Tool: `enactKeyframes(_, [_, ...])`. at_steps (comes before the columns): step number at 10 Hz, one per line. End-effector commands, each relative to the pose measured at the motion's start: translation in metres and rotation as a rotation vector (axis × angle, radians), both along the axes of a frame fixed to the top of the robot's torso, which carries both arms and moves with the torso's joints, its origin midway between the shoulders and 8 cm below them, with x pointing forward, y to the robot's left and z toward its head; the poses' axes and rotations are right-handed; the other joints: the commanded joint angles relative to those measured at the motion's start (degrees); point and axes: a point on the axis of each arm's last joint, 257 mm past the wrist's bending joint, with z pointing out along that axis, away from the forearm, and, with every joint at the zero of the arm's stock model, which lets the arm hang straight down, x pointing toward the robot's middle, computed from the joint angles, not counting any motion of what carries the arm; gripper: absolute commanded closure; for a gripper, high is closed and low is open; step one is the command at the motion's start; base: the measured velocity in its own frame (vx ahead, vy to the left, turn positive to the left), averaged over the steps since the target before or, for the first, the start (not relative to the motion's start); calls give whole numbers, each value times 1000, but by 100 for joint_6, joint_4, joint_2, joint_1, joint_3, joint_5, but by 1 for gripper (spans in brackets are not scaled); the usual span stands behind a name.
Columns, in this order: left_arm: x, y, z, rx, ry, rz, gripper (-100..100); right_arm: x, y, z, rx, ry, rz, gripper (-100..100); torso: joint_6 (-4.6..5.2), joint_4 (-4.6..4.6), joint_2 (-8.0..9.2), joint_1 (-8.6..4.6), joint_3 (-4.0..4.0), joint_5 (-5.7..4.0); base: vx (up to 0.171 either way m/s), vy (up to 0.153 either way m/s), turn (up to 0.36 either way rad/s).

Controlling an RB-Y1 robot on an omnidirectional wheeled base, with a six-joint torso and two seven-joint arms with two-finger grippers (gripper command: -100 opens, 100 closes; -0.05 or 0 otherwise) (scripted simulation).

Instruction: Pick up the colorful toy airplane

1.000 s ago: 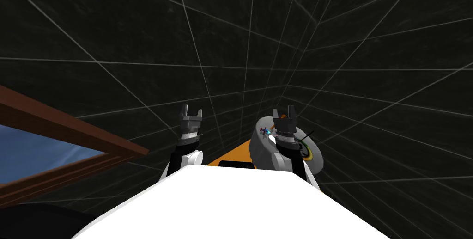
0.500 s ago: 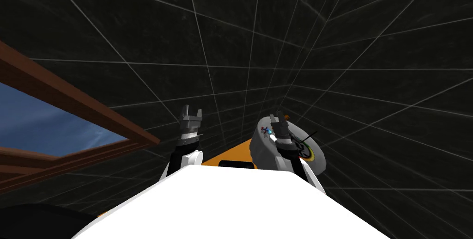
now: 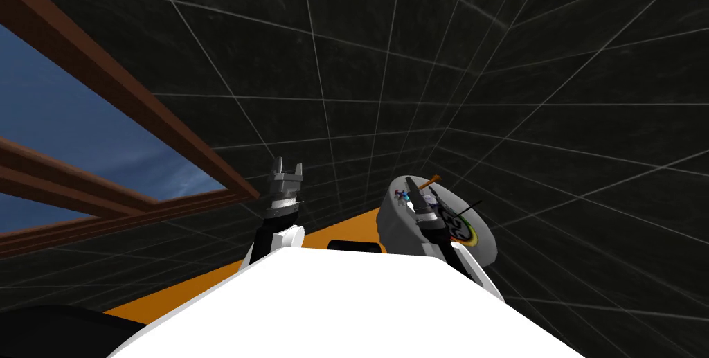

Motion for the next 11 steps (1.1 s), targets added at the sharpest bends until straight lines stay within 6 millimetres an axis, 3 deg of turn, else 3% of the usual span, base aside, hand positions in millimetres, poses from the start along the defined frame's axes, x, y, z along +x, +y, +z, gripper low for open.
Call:
enactKeyframes(1, [0, 0, 0, 0, 0, 0, 0, -1, -7, -27, -94, 48, -14, -100, 0, 0, 0, 0, 0, 0, -44, -9, 157])
enactKeyframes(6, [0, 0, 0, 0, 0, 0, 0, -4, -34, -87, -259, 171, -48, -100, -3, -3, -10, 8, -6, 2, -40, -10, 120])
enactKeyframes(11, [0, 0, 0, 0, 0, 0, 0, -31, -92, -179, -607, 360, -75, -100, -4, -3, -14, 4, -8, 1, -49, -12, 242])
